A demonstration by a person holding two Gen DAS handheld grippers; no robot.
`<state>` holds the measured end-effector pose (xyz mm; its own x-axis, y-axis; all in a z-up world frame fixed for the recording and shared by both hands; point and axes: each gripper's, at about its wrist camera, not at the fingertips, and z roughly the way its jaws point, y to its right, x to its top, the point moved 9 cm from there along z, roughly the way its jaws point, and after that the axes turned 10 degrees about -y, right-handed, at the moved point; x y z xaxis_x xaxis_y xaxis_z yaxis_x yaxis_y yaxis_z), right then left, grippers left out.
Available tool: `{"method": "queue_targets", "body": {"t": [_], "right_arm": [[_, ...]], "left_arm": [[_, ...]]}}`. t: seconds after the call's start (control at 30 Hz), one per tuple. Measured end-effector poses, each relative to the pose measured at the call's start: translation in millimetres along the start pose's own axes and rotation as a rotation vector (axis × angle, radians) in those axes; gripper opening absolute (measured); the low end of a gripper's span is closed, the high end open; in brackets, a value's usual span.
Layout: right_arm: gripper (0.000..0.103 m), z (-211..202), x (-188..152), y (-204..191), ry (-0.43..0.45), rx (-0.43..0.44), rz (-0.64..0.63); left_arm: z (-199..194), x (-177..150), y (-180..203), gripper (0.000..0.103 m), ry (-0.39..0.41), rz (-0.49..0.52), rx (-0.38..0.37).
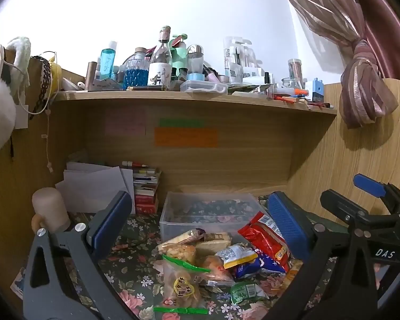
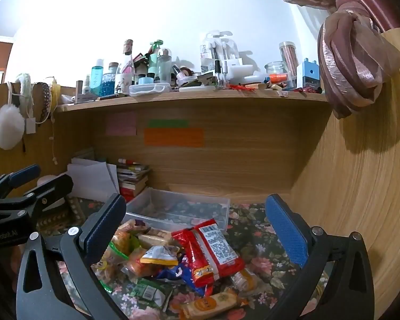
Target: Organize snacks
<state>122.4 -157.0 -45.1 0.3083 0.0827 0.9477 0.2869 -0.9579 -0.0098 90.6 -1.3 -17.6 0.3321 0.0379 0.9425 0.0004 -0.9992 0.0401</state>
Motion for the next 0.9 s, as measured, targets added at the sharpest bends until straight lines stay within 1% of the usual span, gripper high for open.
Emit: {"method": "queue_targets", "body": {"t": [0.9], "right_arm": [[0.103,-0.9,-0.5,-4.4,0.009,0.008,0.0]], "left_arm": [[5.0,-3.6,4.3,0.103,-0.003,-0.004,-0.007]]}}
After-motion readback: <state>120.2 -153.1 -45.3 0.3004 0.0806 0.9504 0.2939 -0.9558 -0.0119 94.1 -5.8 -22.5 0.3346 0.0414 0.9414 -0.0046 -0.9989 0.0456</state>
